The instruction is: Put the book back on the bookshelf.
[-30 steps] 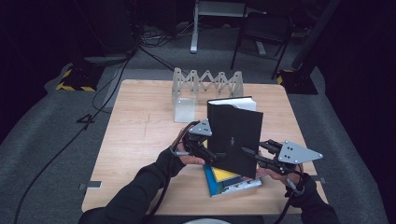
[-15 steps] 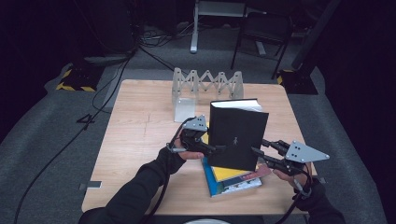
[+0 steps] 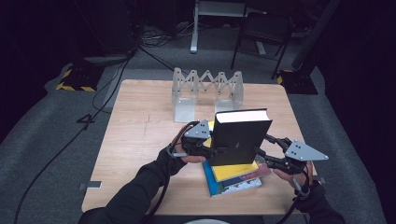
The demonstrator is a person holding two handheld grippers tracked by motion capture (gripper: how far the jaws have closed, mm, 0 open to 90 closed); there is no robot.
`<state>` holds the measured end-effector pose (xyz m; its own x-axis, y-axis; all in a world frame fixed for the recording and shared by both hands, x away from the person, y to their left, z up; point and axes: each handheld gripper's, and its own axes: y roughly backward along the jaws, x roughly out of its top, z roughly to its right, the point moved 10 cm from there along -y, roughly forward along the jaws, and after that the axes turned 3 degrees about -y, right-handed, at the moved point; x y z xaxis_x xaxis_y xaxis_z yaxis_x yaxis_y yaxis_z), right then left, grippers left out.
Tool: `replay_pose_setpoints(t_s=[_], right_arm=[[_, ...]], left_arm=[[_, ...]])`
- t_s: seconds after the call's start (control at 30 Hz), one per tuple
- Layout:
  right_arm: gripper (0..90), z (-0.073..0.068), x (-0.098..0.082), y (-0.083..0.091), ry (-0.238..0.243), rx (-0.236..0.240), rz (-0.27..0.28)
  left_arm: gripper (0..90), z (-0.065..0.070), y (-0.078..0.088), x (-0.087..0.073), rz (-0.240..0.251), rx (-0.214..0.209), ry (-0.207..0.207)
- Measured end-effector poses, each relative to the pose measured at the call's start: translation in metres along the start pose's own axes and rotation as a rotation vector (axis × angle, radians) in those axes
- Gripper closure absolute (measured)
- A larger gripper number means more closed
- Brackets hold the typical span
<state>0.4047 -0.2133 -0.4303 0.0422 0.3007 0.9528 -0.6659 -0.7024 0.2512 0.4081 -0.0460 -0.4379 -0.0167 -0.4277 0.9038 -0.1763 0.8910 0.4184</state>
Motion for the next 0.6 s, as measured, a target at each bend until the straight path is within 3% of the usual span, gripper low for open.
replay_pose_setpoints(t_s=[0.07, 0.17, 0.33, 0.4, 0.47, 0.6], right_arm=[[35.9, -0.003, -0.004, -0.003, -0.030, 0.036, -0.019], [33.0, -0.011, -0.008, -0.011, -0.029, 0.069, -0.033], [32.0, -0.012, -0.010, -0.016, -0.043, 0.058, -0.014], [32.0, -0.011, -0.008, -0.020, -0.039, 0.032, -0.005], [31.8, -0.009, -0.004, -0.027, -0.019, -0.001, -0.011], [31.7, -0.006, -0.002, -0.036, -0.025, -0.002, -0.004]], left_arm=[[47.5, 0.004, 0.001, 0.000, -0.007, 0.006, -0.016], [48.0, 0.006, 0.001, 0.000, -0.006, 0.008, -0.019], [48.4, 0.002, 0.001, 0.004, 0.014, 0.027, -0.005], [49.7, -0.002, 0.004, 0.008, 0.028, 0.050, -0.011], [49.8, -0.007, 0.008, 0.011, 0.015, 0.083, -0.041], [49.7, -0.015, 0.010, 0.011, 0.012, 0.100, -0.032]])
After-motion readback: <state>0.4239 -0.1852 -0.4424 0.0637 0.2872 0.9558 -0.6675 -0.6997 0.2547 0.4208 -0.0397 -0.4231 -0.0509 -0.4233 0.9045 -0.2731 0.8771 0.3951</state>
